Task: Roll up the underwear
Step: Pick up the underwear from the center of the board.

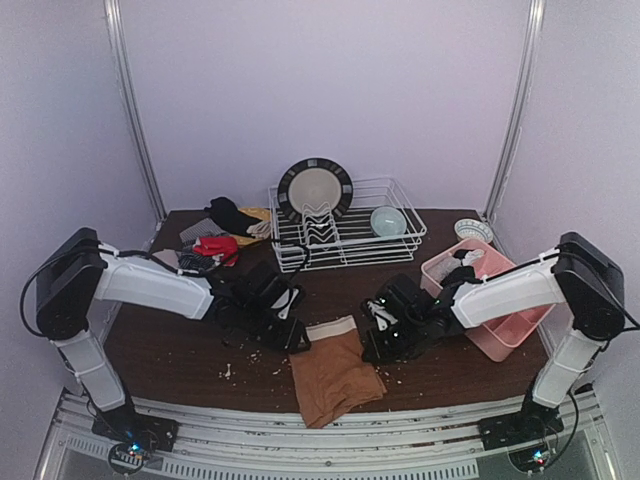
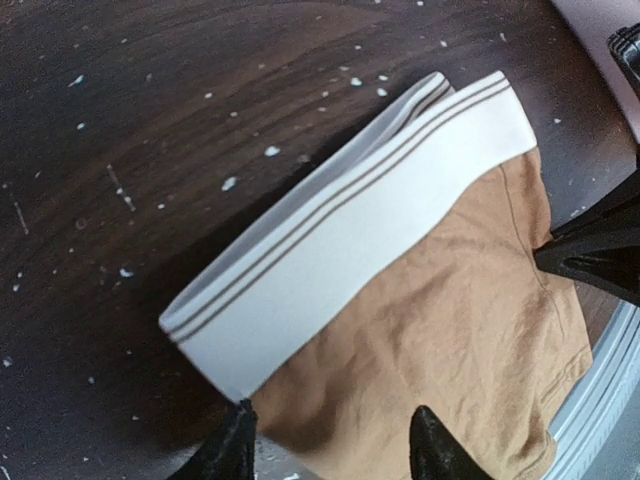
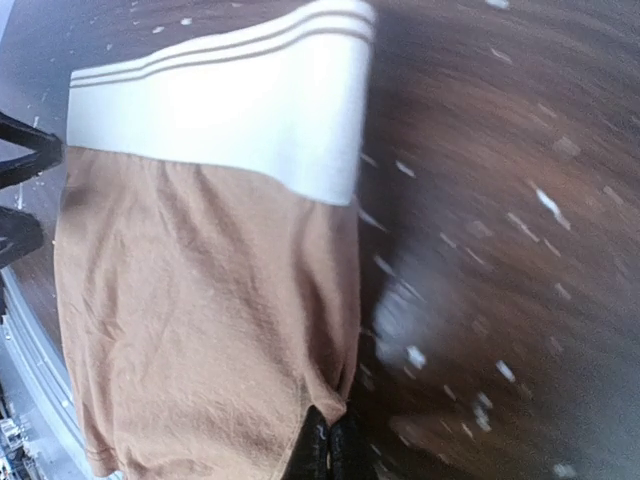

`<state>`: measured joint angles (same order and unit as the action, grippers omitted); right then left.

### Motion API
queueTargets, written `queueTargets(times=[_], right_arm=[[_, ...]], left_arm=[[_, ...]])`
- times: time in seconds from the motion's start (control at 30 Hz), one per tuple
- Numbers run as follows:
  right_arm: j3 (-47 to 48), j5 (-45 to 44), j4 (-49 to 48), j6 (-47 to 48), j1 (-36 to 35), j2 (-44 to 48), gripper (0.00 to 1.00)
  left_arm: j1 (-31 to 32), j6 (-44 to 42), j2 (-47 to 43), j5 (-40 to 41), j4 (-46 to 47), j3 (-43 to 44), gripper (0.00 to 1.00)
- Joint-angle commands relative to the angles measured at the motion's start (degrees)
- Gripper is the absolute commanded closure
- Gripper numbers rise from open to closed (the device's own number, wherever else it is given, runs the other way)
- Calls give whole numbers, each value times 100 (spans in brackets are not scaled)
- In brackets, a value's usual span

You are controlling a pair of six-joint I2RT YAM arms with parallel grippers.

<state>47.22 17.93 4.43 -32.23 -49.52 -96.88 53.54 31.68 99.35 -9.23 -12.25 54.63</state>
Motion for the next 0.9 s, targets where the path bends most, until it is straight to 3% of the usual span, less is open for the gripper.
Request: queueTargets(times=[0.0, 0.33, 0.53, 0.87], right_arm=[[-332, -652, 453, -398, -32, 680, 100], [137, -1179, 1258, -853, -292, 1152, 100], [851, -1472, 1674, -1169, -699, 809, 100], [1850, -1547, 1474, -1802, -1298, -136, 100]], left_arm=[[95, -95, -118, -9, -47, 258, 48], [104, 145, -509, 174, -96, 29, 48], [104, 279, -616, 220, -22, -245, 48], [110, 404, -544, 97, 318, -572, 49]])
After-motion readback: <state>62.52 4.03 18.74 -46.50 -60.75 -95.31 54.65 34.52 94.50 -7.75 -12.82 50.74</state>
